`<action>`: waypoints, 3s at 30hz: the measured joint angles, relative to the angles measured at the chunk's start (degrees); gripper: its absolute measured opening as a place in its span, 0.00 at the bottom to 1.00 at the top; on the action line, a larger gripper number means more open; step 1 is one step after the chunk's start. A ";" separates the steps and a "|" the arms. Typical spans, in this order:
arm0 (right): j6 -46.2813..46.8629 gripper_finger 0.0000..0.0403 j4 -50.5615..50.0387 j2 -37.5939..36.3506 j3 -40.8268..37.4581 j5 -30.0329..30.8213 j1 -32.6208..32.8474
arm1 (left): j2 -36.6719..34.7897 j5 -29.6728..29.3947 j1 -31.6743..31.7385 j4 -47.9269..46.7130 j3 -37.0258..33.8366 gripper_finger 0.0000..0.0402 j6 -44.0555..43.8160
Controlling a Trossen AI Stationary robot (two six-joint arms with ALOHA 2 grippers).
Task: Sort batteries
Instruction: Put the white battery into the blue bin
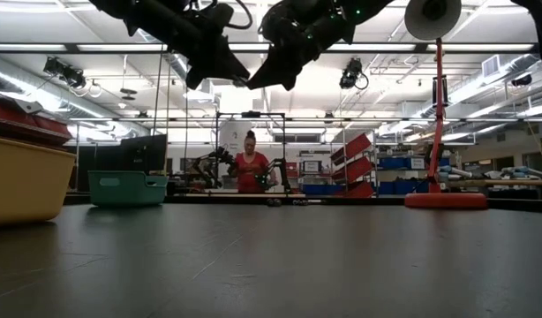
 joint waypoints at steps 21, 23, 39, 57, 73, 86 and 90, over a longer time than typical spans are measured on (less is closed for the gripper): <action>5.50 0.27 -3.91 0.35 0.04 5.80 -2.49 | -2.65 -6.97 16.95 -41.32 -9.48 0.07 0.43; 5.80 0.28 -4.01 0.37 0.04 5.86 -2.78 | -2.14 -7.93 17.94 -40.62 -11.48 0.11 -2.62; 7.00 0.36 -8.66 0.37 -0.91 5.95 -6.62 | -6.81 -3.73 16.02 -36.06 -5.02 0.51 -6.64; 11.65 0.33 -3.73 0.44 -10.08 17.71 -9.67 | -7.52 0.70 14.20 -18.86 -4.59 0.43 -0.48; 1.34 0.46 7.82 0.42 -22.07 9.81 -21.21 | -7.50 -1.76 14.22 -11.91 -4.59 0.43 -11.38; -0.96 0.46 16.96 0.42 -29.21 10.29 -21.99 | -7.50 -5.91 14.22 -11.91 -4.59 0.43 -8.88; -0.80 0.46 16.90 1.30 -29.99 10.17 -22.01 | -7.50 -5.40 14.22 -11.94 -4.59 0.43 -8.17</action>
